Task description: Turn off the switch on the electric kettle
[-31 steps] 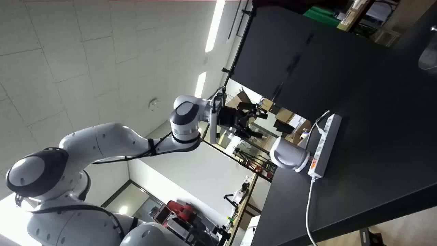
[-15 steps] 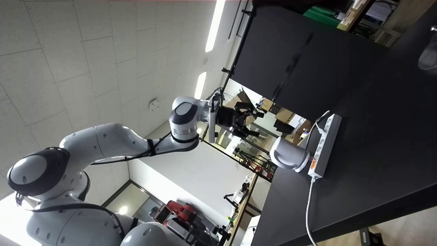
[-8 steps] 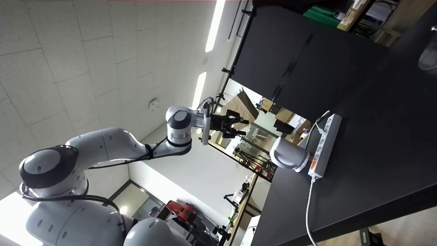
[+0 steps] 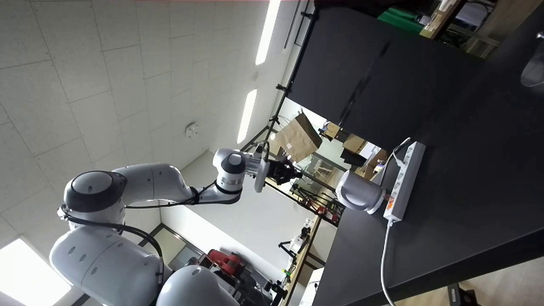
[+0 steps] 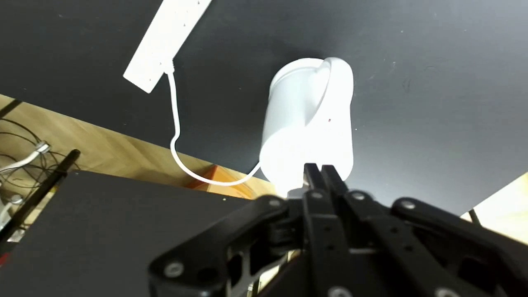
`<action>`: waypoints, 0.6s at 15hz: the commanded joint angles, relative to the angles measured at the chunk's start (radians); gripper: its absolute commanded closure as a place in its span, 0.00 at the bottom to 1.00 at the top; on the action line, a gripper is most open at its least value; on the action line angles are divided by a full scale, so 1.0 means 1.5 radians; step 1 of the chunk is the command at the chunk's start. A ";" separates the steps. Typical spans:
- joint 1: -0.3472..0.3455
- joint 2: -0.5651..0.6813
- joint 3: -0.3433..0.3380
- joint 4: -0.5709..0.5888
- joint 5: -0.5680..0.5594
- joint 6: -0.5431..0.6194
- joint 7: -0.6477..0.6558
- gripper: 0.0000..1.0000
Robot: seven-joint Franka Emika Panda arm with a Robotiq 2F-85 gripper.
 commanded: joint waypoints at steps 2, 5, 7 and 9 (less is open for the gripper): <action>0.014 0.036 0.000 0.024 0.027 0.001 -0.016 0.99; 0.017 0.071 0.001 0.049 0.038 0.001 -0.020 0.99; 0.017 0.074 0.001 0.052 0.038 0.001 -0.020 0.99; 0.017 0.073 0.001 0.053 0.038 0.001 -0.021 0.99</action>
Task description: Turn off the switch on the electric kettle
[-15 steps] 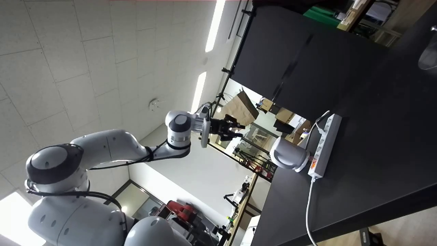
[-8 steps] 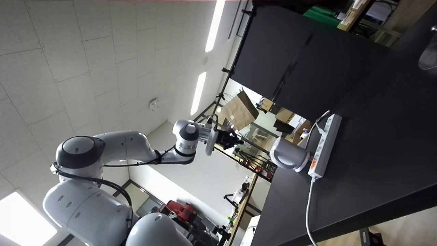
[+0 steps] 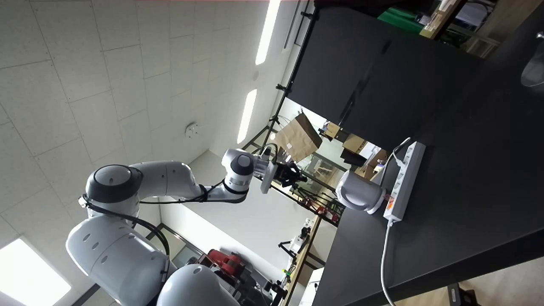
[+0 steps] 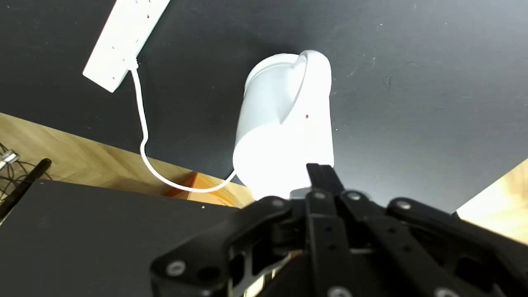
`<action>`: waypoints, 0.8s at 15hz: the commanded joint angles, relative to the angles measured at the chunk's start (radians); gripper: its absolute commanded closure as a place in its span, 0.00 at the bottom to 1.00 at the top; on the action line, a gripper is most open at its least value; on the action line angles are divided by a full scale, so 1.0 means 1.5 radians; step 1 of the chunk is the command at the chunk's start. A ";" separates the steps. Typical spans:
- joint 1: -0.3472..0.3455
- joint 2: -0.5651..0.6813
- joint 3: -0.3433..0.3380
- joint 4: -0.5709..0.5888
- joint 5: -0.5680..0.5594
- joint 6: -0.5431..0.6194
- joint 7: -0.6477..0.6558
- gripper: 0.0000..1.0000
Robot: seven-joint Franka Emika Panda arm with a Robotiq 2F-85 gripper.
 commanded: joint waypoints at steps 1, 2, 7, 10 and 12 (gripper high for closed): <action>0.001 0.000 -0.001 0.001 0.000 -0.001 0.000 0.99; 0.001 0.000 -0.001 0.001 0.000 -0.001 0.000 0.99; 0.001 0.020 -0.001 0.009 -0.010 0.002 0.011 1.00; 0.001 0.057 -0.001 0.020 0.006 0.001 0.006 1.00; 0.001 0.084 -0.001 0.025 0.009 0.011 0.006 1.00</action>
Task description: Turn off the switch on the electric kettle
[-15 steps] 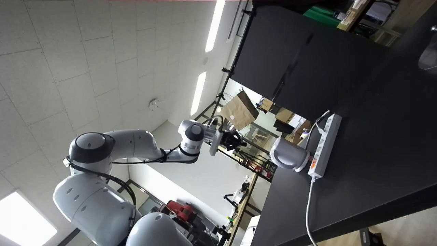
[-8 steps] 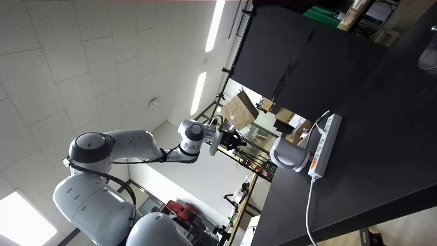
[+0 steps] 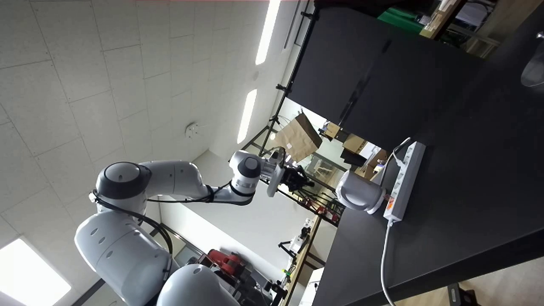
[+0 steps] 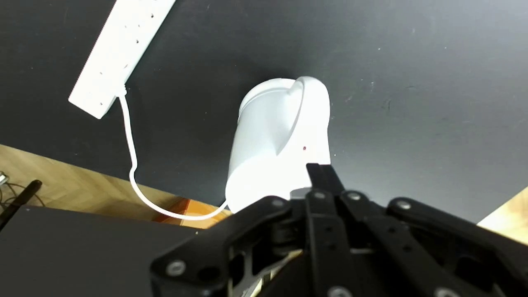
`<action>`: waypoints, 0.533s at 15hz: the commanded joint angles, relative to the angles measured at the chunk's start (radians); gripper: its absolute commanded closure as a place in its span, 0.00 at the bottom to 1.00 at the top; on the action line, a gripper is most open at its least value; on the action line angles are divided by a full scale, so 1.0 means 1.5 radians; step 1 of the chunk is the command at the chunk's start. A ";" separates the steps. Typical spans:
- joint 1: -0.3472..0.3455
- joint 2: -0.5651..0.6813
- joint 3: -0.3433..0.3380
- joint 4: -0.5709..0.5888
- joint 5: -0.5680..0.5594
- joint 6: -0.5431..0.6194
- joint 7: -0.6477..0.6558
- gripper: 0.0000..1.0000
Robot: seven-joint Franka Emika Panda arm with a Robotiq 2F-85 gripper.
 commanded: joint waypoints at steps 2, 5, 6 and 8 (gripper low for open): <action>0.001 0.067 0.000 0.032 0.008 0.020 0.005 1.00; 0.001 0.101 0.003 0.044 0.014 0.036 0.002 1.00; 0.001 0.111 0.004 0.049 0.017 0.033 0.000 1.00; 0.000 0.127 0.010 0.061 0.030 0.021 -0.004 1.00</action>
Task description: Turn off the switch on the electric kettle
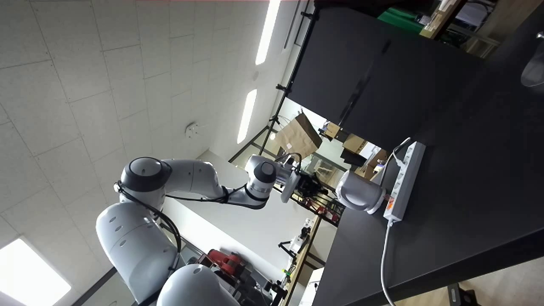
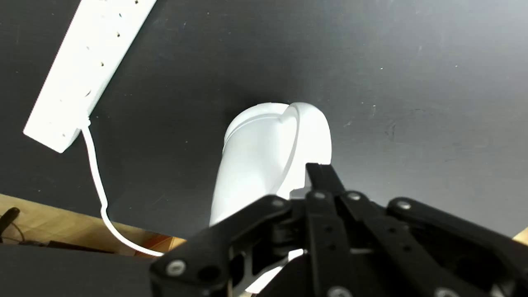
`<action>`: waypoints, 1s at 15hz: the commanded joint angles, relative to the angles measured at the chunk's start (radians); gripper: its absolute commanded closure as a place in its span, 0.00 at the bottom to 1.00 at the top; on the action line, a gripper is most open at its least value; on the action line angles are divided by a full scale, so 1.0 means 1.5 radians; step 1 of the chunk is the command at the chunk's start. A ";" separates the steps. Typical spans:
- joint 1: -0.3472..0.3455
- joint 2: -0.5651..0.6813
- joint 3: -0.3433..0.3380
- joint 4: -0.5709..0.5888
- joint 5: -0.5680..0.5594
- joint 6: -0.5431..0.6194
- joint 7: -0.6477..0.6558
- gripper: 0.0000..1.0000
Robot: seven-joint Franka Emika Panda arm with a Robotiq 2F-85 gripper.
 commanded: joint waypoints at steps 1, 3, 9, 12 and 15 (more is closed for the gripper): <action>-0.001 0.037 0.010 0.041 0.029 -0.023 -0.003 1.00; -0.001 0.053 0.013 0.053 0.037 -0.029 -0.001 1.00; 0.000 0.087 0.011 0.080 0.039 -0.029 0.003 1.00; 0.000 0.098 0.011 0.090 0.038 -0.029 0.003 1.00; -0.001 0.106 0.011 0.096 0.039 -0.028 0.002 1.00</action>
